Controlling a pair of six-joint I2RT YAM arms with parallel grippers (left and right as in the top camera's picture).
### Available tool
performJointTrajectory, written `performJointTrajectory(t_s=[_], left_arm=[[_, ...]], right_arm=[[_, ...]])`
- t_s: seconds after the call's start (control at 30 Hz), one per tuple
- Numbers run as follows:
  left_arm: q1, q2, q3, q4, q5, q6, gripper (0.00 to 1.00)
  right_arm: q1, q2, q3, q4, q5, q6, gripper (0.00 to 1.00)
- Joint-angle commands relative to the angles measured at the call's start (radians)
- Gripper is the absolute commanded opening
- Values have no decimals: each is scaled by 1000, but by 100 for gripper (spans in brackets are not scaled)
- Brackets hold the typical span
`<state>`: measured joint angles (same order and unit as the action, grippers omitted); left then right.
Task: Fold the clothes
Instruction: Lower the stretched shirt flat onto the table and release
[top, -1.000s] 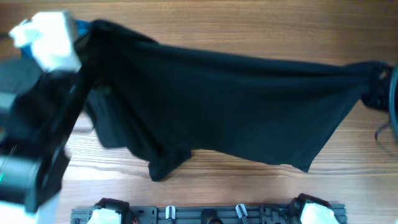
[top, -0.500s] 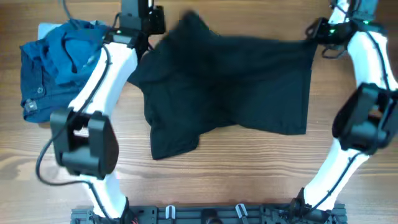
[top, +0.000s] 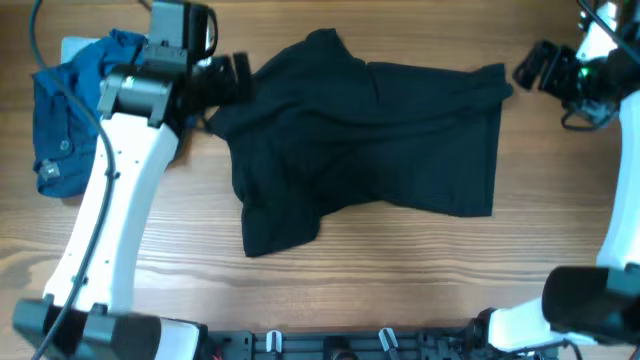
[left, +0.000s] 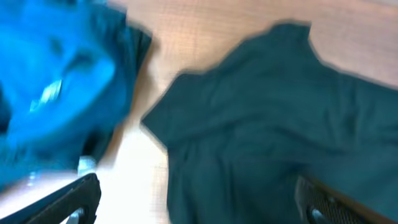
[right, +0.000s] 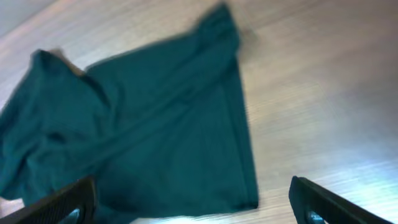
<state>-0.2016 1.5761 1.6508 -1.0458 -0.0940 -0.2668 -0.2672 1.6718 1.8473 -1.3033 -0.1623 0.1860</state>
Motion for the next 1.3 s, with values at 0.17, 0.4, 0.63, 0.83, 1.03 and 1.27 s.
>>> performJointTrajectory(t_s=[0.17,0.4,0.63,0.83,1.03,1.27], left_arm=[[3,-29,-139,-165,53,-162,95],[3,-29,-491,60,158,-192,81],[-21,-27,-695,182,221,-244,47],[-55,-18,-804,307,224,-296,41],[-55,16,-843,375,213,-295,45],[-53,16,-815,483,139,-108,55]], right_arm=[[-5,-81,-276,-61,91,114,99],[-5,-81,-708,232,58,130,96],[-5,-80,-902,409,58,132,78],[-5,-80,-1021,550,58,132,54],[-5,-75,-1045,592,58,138,54],[-5,-75,-1045,611,58,135,53]])
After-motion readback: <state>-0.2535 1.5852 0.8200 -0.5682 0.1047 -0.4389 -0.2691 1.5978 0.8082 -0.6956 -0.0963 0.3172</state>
